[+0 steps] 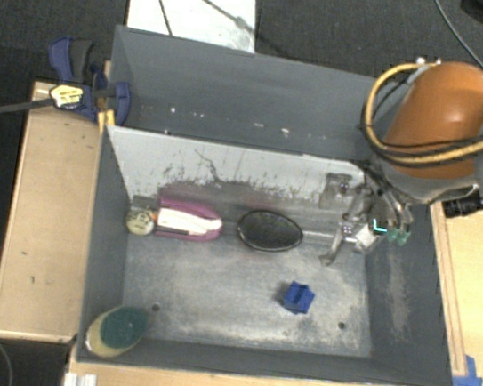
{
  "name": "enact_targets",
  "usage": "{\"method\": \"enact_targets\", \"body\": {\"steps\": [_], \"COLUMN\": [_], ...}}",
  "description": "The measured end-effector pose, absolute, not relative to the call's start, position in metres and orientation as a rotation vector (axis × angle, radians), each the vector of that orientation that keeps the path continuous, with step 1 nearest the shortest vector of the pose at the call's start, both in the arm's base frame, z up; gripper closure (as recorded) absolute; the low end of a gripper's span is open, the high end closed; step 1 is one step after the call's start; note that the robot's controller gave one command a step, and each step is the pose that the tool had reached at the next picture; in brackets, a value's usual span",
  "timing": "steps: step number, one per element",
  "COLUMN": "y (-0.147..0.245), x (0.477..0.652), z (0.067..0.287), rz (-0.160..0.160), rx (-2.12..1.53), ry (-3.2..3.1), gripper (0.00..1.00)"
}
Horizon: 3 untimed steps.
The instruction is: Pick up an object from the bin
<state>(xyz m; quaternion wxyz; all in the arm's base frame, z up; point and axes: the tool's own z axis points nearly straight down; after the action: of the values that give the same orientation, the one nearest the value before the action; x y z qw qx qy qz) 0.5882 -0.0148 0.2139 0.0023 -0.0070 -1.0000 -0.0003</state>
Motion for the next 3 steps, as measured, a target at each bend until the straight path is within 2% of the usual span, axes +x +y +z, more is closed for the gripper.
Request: {"method": "enact_targets", "body": {"steps": [1, 2, 3], "y": [0.053, 0.045, 0.045], "x": [0.572, 0.591, 0.595], "z": [0.116, 0.076, 0.083], "rz": [-0.005, -0.008, -0.010], "rx": [-0.049, -0.119, -0.118], "ry": [-3.135, -3.158, -3.173], "gripper": [0.00, 0.00, 1.00]}}
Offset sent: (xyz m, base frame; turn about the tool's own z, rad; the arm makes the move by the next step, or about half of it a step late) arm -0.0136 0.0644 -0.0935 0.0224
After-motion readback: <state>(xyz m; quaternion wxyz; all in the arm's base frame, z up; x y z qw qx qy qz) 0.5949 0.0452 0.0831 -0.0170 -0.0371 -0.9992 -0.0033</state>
